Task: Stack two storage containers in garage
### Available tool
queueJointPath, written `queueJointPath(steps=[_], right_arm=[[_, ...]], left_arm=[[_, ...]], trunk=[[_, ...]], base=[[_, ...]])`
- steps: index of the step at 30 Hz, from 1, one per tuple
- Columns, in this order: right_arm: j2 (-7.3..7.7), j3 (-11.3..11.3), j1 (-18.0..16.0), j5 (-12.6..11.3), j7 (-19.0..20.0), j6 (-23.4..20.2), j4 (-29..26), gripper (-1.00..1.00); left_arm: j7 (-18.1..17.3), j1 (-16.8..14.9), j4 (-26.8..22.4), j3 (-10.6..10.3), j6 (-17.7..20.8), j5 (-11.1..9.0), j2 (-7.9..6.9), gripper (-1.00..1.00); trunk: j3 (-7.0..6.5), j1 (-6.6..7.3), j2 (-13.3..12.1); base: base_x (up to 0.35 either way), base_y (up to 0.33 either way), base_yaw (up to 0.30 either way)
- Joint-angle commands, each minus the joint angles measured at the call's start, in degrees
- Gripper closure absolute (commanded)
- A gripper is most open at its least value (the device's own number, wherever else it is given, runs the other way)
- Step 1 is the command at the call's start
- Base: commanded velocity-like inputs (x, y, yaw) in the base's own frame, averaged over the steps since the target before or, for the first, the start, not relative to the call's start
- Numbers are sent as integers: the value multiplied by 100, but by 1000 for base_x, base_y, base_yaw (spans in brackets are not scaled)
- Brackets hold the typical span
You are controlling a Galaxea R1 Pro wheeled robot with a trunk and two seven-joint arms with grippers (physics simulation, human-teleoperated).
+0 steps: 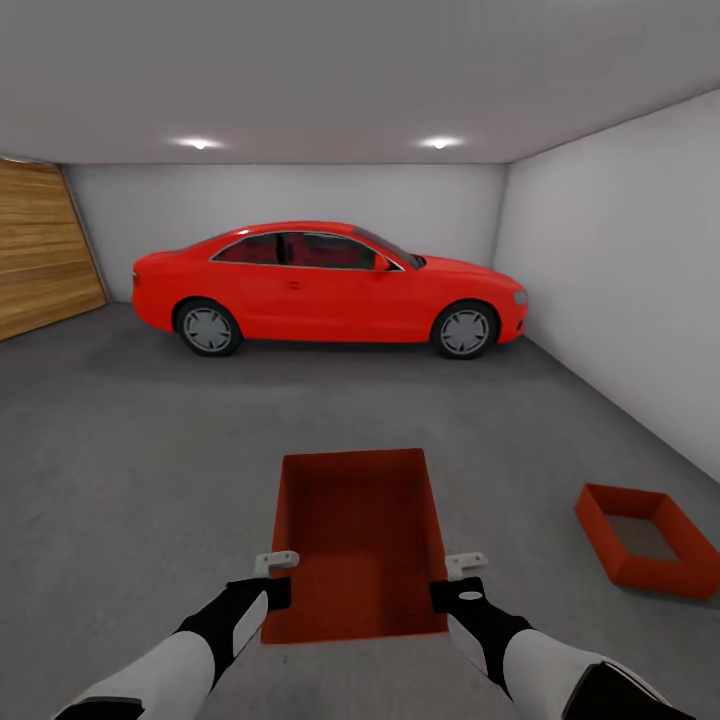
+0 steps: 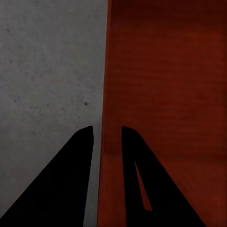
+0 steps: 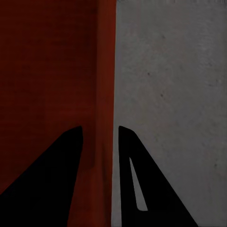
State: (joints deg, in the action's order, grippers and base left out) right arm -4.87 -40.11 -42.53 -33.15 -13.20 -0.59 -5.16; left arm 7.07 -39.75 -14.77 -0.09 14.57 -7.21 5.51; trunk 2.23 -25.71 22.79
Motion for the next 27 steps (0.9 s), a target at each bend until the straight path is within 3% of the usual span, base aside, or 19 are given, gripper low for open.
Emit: queueJointPath(steps=[1, 27], right_arm=[[21, 65, -1, -148, -85, -29, 86, 100], [30, 65, -1, -156, -86, -22, 86, 100]], left_arm=[[40, -6, -35, -44, -40, -122, -6, 100], [36, -6, -35, -44, -41, -122, -6, 100]], trunk=[[13, -7, 13], [13, -7, 13]], base=[[323, 0, 0], [323, 0, 0]])
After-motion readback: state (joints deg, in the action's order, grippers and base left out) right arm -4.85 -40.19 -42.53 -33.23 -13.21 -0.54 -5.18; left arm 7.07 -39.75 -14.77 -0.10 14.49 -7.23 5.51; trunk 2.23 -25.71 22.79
